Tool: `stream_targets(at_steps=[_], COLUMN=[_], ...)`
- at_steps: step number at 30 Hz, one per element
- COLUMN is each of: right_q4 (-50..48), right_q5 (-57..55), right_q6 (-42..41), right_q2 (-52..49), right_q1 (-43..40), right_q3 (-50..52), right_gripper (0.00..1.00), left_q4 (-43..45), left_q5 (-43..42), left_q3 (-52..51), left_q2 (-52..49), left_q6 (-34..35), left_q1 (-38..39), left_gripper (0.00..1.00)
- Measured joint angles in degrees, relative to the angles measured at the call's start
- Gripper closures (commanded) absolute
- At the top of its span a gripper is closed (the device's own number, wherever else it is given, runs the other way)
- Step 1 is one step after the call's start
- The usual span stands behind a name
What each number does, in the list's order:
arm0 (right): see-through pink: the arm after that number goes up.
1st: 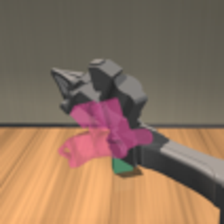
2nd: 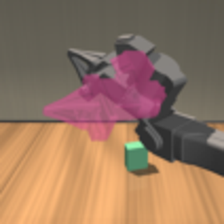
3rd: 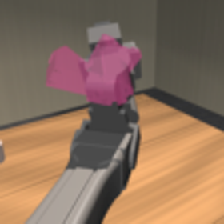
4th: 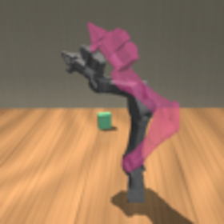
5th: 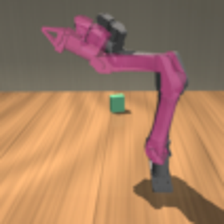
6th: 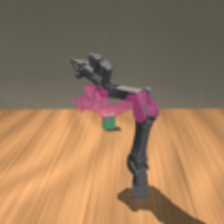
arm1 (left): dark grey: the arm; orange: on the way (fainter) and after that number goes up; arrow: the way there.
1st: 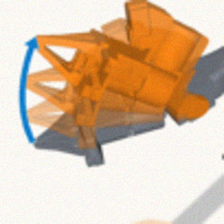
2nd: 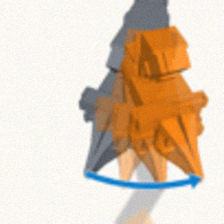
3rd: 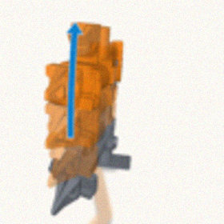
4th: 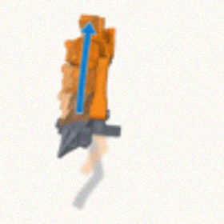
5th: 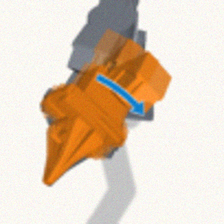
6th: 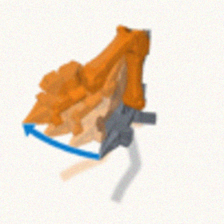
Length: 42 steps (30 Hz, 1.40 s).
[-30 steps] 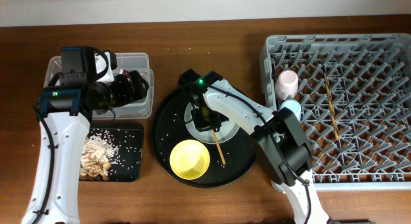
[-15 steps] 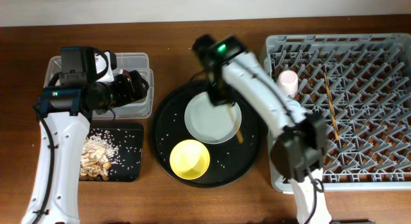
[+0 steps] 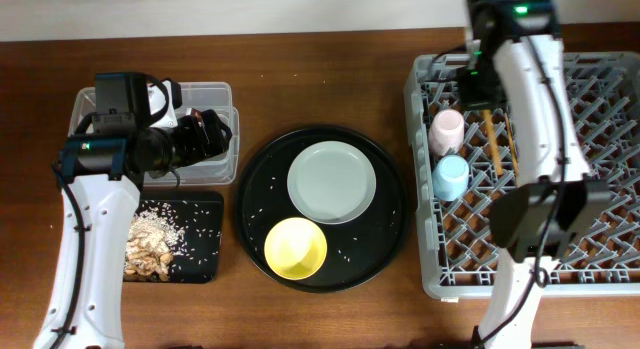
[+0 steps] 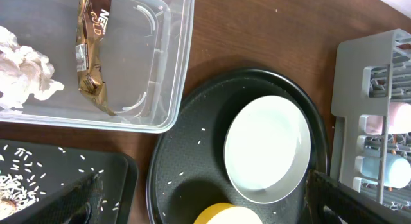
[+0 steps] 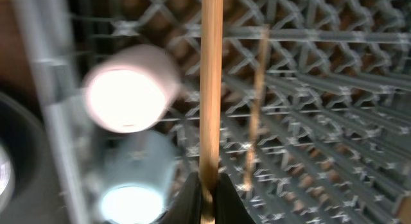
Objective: Sort waste into correct bins and load items into the dishwasher rack
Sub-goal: 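Place the second chopstick upright in the dish rack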
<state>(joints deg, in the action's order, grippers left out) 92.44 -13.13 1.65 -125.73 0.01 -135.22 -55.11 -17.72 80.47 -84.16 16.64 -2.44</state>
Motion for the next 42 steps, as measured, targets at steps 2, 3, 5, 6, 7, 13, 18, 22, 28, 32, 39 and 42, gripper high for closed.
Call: stream_targets(at_steps=[2,3,5,6,7,13,18,22,28,32,39,42], right_q4=[-0.5,-1.2,-2.8,-3.2,-3.5,-5.6,-7.1,-8.0,-12.1,-13.8,-14.1,-14.1], right_q5=[-0.1,-0.1,1.1,2.2,3.3,5.7,7.3,8.1,8.3,8.3,8.6,8.5], right_q6=[1.3,2.3,4.3,5.1,6.1,7.9,8.3,8.8,8.9,9.0,9.1,9.1], right_q2=[0.0,0.0,0.0,0.0,-0.1,-0.2,-0.2,-0.2,-0.3,-0.6,-0.9,-0.9], right_q1=[-2.2,-4.0,-6.5,-7.5,-8.5,-12.4,-13.9,-14.2,-14.2,-14.2,-14.2,-14.2], right_q3=[0.0,0.0,0.0,0.0,0.0,0.0,0.0,0.8,8.1,11.1,11.7,11.7], right_gripper=[0.96,0.96,0.96,0.96,0.96,0.96,0.96,0.96,0.96,0.94,0.6,0.6], left_q4=[0.0,0.0,0.0,0.0,0.0,0.0,0.0,0.0,0.0,0.0,0.0,0.0], left_q5=[0.0,0.0,0.0,0.0,0.0,0.0,0.0,0.0,0.0,0.0,0.0,0.0], left_q3=[0.0,0.0,0.0,0.0,0.0,0.0,0.0,0.0,0.0,0.0,0.0,0.0], left_q2=[0.0,0.0,0.0,0.0,0.0,0.0,0.0,0.0,0.0,0.0,0.0,0.0], left_q6=[0.0,0.0,0.0,0.0,0.0,0.0,0.0,0.0,0.0,0.0,0.0,0.0], left_q1=[0.0,0.0,0.0,0.0,0.0,0.0,0.0,0.0,0.0,0.0,0.0,0.0], left_gripper=[0.01,0.01,0.01,0.01,0.01,0.01,0.01,0.01,0.01,0.01,0.01,0.01])
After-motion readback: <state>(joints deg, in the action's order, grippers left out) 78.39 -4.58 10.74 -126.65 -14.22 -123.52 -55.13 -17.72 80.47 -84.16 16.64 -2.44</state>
